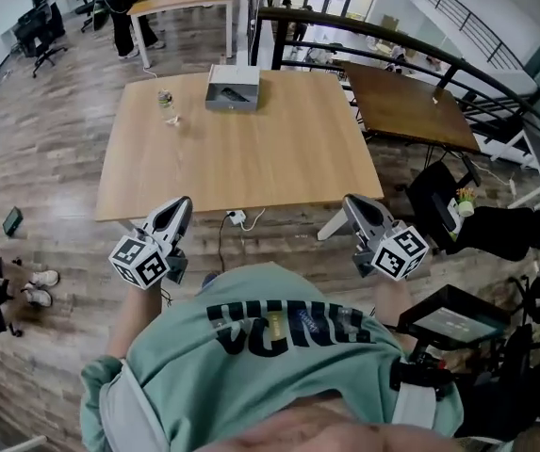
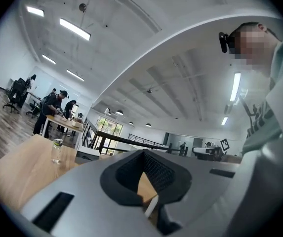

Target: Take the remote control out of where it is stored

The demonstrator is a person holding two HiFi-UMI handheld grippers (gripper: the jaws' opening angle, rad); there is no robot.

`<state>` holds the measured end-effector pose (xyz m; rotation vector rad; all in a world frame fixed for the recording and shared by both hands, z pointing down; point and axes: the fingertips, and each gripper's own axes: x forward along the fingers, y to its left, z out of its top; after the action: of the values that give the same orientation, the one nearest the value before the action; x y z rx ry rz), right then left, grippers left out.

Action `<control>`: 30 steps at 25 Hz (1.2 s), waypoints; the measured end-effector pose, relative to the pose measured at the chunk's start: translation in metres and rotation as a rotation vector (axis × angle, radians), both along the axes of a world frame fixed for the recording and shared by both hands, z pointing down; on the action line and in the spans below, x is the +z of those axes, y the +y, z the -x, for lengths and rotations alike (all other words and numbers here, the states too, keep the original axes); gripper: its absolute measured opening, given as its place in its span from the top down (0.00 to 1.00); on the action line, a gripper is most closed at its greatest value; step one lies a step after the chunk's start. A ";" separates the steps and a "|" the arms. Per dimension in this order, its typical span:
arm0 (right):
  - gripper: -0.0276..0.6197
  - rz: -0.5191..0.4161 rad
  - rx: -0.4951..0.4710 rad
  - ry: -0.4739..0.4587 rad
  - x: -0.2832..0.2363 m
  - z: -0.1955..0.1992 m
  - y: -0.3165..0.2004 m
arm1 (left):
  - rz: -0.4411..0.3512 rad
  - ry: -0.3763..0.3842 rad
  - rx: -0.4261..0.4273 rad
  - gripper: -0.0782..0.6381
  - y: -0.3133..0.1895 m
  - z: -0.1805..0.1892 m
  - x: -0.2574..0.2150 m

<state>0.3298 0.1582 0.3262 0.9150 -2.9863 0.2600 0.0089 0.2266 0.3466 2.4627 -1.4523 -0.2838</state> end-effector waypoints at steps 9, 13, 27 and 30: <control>0.96 0.014 0.035 0.021 -0.025 0.145 -0.062 | -0.005 -0.002 0.097 0.91 -0.083 0.133 0.006; 0.96 0.026 0.050 0.061 -0.022 0.181 -0.076 | 0.008 0.012 0.089 0.91 -0.104 0.177 0.015; 0.96 0.087 -0.052 -0.002 0.014 0.193 -0.197 | 0.060 -0.029 0.009 0.91 -0.185 0.178 0.026; 0.96 0.082 -0.121 -0.024 0.023 0.187 -0.251 | 0.059 -0.064 -0.088 0.91 -0.214 0.172 0.023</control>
<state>0.1432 -0.0932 0.3495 0.7260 -3.0122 0.3912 -0.1634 0.0126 0.3693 2.3857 -1.5753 -0.1784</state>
